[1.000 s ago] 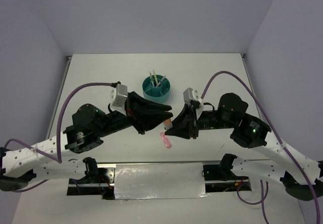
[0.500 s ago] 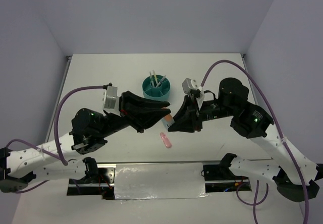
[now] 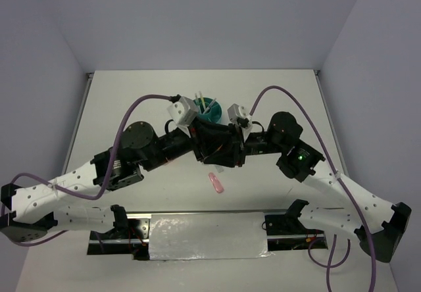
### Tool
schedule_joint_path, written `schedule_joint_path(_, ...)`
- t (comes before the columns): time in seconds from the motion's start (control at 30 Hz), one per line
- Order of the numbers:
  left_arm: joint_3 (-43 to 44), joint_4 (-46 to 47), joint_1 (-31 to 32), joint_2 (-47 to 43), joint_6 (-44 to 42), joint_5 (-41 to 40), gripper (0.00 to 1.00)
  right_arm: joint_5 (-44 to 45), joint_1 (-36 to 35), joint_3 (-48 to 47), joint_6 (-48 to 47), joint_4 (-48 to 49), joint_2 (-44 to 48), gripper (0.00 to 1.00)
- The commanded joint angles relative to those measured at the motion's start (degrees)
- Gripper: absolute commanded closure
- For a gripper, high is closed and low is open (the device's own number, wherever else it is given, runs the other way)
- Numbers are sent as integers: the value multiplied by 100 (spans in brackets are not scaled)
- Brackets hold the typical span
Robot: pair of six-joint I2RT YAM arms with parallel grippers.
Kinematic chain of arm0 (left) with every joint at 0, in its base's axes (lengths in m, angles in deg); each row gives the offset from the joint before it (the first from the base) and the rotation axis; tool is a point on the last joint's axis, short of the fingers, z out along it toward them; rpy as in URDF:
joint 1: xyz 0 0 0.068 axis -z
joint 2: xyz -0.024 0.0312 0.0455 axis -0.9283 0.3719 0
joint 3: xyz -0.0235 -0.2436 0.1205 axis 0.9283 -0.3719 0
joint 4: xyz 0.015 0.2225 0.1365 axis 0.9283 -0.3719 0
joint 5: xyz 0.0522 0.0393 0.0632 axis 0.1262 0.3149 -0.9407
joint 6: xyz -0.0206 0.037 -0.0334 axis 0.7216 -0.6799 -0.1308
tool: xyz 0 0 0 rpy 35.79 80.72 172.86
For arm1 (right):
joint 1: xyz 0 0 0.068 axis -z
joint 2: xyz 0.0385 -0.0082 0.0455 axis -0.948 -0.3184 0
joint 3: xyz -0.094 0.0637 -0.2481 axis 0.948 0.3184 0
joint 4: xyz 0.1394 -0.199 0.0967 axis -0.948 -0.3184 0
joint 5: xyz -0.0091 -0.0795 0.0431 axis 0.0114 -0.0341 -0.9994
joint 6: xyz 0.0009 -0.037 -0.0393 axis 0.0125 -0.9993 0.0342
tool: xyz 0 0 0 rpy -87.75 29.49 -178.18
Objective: Sort the stationery into containers
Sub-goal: Close the pen cap on the pen, then place the pen in the storage box.
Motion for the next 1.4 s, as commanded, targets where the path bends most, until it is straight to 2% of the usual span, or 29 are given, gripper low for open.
schedule_joint_path(0.0,203,-113,200,176,37,228,93,592,10,125,283,1159,-300,100)
schedule_joint_path(0.03,212,44,200,158,46,35,90,689,10,170,231,1151,-335,100)
schedule_joint_path(0.07,221,45,200,80,115,-176,79,829,19,214,187,1098,-379,100)
schedule_joint_path(0.13,204,-16,200,-69,239,-1150,60,1338,27,380,46,1080,-414,100)
schedule_joint_path(0.17,195,-51,200,-253,352,-1458,44,1531,71,442,28,1106,-432,100)
schedule_joint_path(0.23,177,-225,200,-482,484,-2582,30,2006,115,583,28,1150,-519,100)
schedule_joint_path(0.27,177,-305,200,-701,598,-2926,16,2156,141,635,45,1255,-555,100)
schedule_joint_path(0.3,212,-402,200,-807,669,-3704,14,2384,237,697,54,1282,-668,100)
schedule_joint_path(0.37,291,-937,191,-1124,993,-4429,8,2639,352,741,151,1431,-809,100)
schedule_joint_path(0.4,291,-1130,191,-1238,1099,-4911,7,2815,501,733,186,1458,-975,100)
schedule_joint_path(0.43,274,-1480,191,-1465,1205,-5063,7,2973,554,707,212,1476,-1064,100)
schedule_joint_path(0.5,134,-1764,191,-1686,1258,-5135,7,3517,712,549,221,1441,-1396,100)
schedule_joint_path(0.53,64,-2087,191,-1879,1311,-5066,7,4111,783,487,300,1414,-1547,100)
schedule_joint_path(0.6,-208,-2440,191,-2064,1364,-5004,7,4494,1176,276,449,1414,-1880,100)
schedule_joint_path(0.77,-876,-3442,191,-2487,1505,-4705,7,4653,1653,-145,748,1634,-2909,100)
schedule_joint_path(0.93,-1589,-3611,200,-2847,1557,-4704,7,4768,1811,-515,924,1765,-3594,98)
schedule_joint_path(1.03,-1686,-3751,200,-2970,1908,-4985,7,4794,1812,-586,1144,1932,-3789,98)
schedule_joint_path(1.2,-1554,-4497,209,-2988,2576,-5390,6,4741,1812,-647,1460,2143,-4149,97)
schedule_joint_path(1.37,-1519,-4525,209,-3032,2569,-5373,6,4750,1777,-568,1531,2266,-4290,92)
